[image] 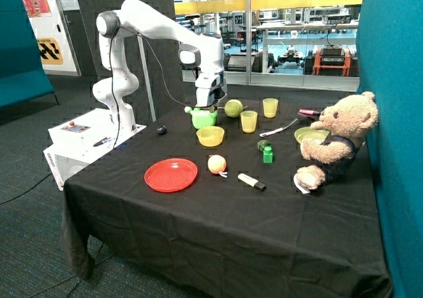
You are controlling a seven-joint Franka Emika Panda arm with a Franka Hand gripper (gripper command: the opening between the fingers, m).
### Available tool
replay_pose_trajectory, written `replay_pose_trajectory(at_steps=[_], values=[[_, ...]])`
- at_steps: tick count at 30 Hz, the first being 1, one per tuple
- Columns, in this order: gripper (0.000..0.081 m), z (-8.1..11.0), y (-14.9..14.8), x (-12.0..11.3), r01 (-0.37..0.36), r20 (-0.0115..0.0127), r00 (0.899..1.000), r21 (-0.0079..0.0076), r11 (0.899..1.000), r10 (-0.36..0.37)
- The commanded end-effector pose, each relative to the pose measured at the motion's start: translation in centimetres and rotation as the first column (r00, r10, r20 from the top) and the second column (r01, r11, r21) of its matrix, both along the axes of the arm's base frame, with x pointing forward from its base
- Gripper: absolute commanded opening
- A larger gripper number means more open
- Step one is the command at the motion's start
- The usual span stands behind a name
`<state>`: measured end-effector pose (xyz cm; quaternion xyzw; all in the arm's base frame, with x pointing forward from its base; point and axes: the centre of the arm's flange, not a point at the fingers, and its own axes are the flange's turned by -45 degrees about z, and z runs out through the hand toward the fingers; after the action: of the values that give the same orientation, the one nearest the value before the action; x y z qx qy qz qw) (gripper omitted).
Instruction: Roll the dices in the bowl
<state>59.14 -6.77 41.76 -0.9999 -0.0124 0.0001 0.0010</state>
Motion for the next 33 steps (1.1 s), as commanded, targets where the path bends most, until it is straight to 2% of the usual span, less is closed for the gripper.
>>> replay_pose_trajectory(at_steps=[1,2,3,4,7,11,16,24,28,33], values=[[0.0036,-0.2,0.3,0.6,-0.015,0.0003,1.000,-0.0020,1.000,0.015],[0.0200,-0.2,0.4,0.4,-0.022,0.0003,1.000,-0.0020,1.000,0.022],[0.0311,-0.3,0.5,0.1,-0.025,0.0003,1.000,-0.0020,1.000,0.025],[0.0385,-0.4,0.5,-0.1,-0.027,0.0003,1.000,-0.0020,1.000,0.027],[0.0489,-0.7,0.6,-0.4,-0.031,0.0003,1.000,-0.0020,1.000,0.031],[0.0547,-0.7,0.6,-0.7,-0.037,0.0003,0.999,-0.0020,0.999,0.037],[0.0573,-0.5,0.7,-0.8,-0.043,0.0003,0.999,-0.0020,0.999,0.043],[0.0559,-0.5,0.7,-1.2,-0.047,0.0003,0.999,-0.0020,0.999,0.047],[0.0536,-0.4,0.3,-1.5,-0.049,0.0003,0.999,-0.0020,0.999,0.049],[0.0467,0.0,-0.4,-2.5,-0.063,0.0003,0.998,-0.0020,0.998,0.063]])
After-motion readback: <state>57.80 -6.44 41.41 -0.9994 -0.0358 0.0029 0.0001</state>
